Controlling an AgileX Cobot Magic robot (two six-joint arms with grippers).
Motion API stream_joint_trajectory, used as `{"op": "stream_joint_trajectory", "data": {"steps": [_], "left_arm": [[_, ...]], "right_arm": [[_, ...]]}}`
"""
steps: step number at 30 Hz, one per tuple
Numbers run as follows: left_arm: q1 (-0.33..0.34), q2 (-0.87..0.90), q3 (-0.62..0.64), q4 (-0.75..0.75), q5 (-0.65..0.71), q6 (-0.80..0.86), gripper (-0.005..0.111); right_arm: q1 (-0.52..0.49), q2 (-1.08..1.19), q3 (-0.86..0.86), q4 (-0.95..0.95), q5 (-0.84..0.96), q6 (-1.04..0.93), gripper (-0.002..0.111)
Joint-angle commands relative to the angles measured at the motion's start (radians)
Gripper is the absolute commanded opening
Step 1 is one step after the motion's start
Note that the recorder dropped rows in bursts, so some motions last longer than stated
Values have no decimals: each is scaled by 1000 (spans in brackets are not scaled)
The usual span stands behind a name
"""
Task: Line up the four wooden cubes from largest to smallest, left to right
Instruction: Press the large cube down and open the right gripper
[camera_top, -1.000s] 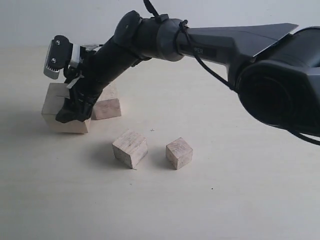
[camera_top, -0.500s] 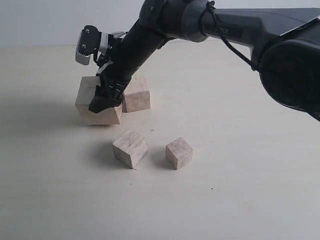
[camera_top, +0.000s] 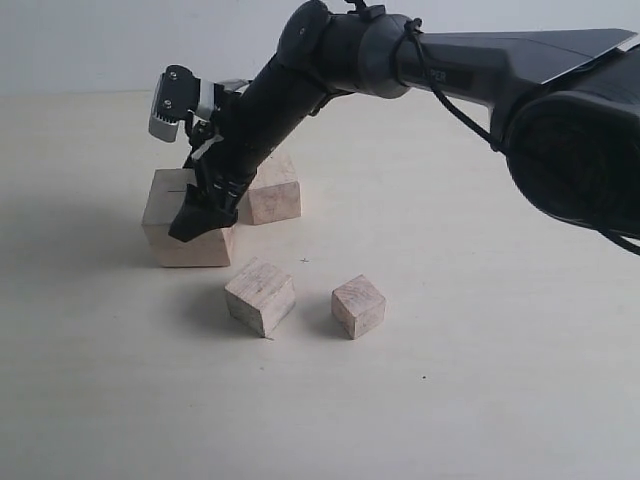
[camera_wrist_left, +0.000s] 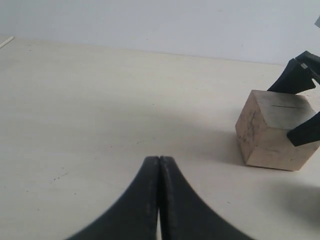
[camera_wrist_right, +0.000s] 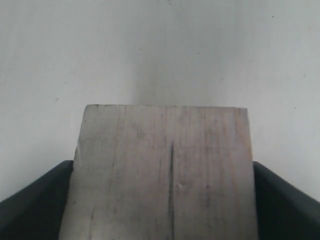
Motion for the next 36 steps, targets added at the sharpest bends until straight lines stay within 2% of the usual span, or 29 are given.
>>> {"op": "stream_joint_trajectory", "data": {"steps": [1,6,9,11,17,19,22,31,36], "left_arm": [[1,-5,3,-7,-12,0,0],[1,-5,3,-7,-12,0,0],[1,-5,3,-7,-12,0,0],[1,-5,3,-7,-12,0,0],[1,-5,3,-7,-12,0,0],[1,-5,3,-7,-12,0,0],[1,-5,3,-7,-12,0,0],[1,-5,3,-7,-12,0,0],[1,-5,3,-7,-12,0,0]], "right_arm": [[-4,-3,-16,31,-1,-40,0],[-4,1,-14,33,-8,-48,2],[-4,1,-14,33,-9,-48,13],[-4,1,-14,33,-14,-48,25],[-4,1,-14,33,-16,-48,76],[-4,1,-14,33,-24,-48,86],[-4,1,-14,33,-31,-46,89],[-4,-16,-14,31,-31,-41,89],[-4,-50,-14,31,-62,33,89]]}}
